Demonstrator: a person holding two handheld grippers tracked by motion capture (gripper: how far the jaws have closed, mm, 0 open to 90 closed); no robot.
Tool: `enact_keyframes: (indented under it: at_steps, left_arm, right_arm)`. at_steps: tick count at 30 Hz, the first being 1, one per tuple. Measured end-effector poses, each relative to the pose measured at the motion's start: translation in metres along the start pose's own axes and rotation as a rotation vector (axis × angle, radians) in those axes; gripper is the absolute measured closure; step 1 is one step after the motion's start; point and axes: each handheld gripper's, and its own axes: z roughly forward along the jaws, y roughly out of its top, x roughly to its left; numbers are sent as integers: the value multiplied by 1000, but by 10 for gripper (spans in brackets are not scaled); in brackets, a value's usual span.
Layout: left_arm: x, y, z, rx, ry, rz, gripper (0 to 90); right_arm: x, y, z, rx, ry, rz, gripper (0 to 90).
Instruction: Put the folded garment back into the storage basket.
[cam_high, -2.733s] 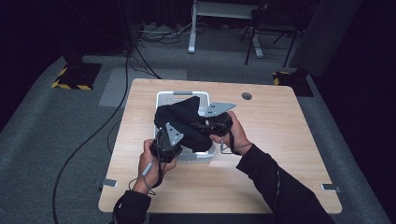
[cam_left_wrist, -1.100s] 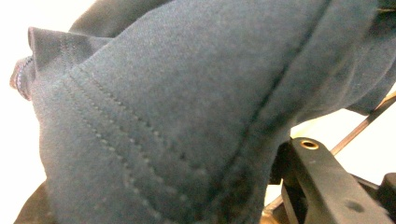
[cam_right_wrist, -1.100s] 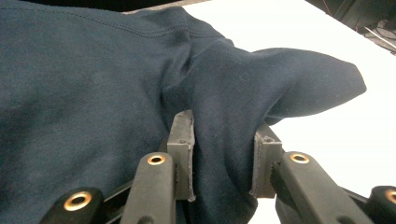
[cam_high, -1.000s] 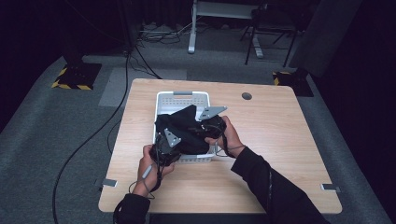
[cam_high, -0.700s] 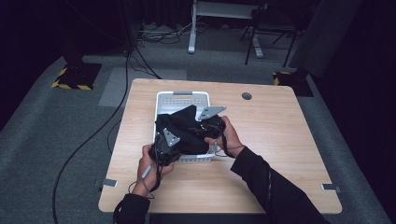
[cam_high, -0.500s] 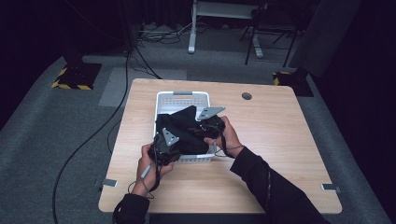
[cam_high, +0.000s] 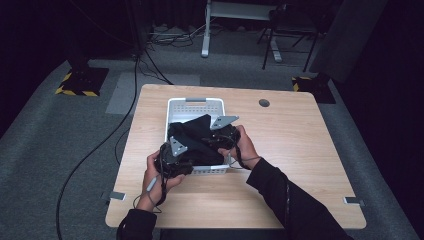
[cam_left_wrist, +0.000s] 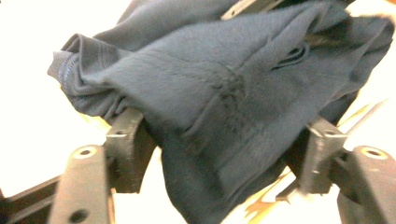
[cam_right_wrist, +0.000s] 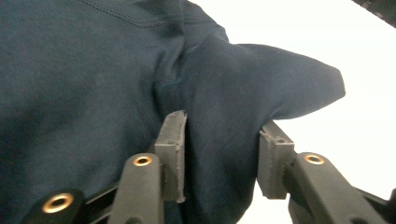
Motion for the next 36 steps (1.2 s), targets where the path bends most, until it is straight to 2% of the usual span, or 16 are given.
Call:
enact_keyframes:
  at_steps: [2, 4, 7, 12, 14, 15, 16, 19, 22, 29, 36]
  left_arm:
    - [0, 1, -2, -11, -18, -9, 245]
    - [0, 2, -6, -26, -39, 4, 186]
    - [-4, 4, -9, -40, -71, 16, 135]
    - [-10, 5, -10, -46, -81, 24, 56]
    - [-12, 5, -10, -44, -79, 28, 39]
    - [-13, 4, -10, -44, -84, 33, 30]
    - [-14, 4, -10, -43, -90, 34, 23]
    - [-18, 3, -10, -35, -74, 53, 15]
    - [-22, 3, -11, -31, -60, 79, 11]
    - [-29, 3, -14, -39, -51, 93, 9]
    - [-35, 4, -16, -43, -32, 109, 11]
  right_arm:
    - [-1, -1, 2, 12, -17, 8, 536]
    - [-3, -3, 3, 19, -25, 20, 481]
    - [-6, -4, 2, 3, -25, 34, 424]
    - [-6, -3, 4, 20, -46, 21, 264]
    - [-4, -2, 5, 33, -31, -17, 212]
    - [-2, -2, 6, 44, -36, -33, 168]
    - [-1, -3, 7, 46, -60, -42, 111]
    - [1, -2, 7, 48, -71, -37, 63]
    - [3, -2, 8, 48, -58, -50, 41]
    - [5, -1, 7, 63, -35, -92, 29]
    - [4, -1, 6, 91, -36, -107, 29]
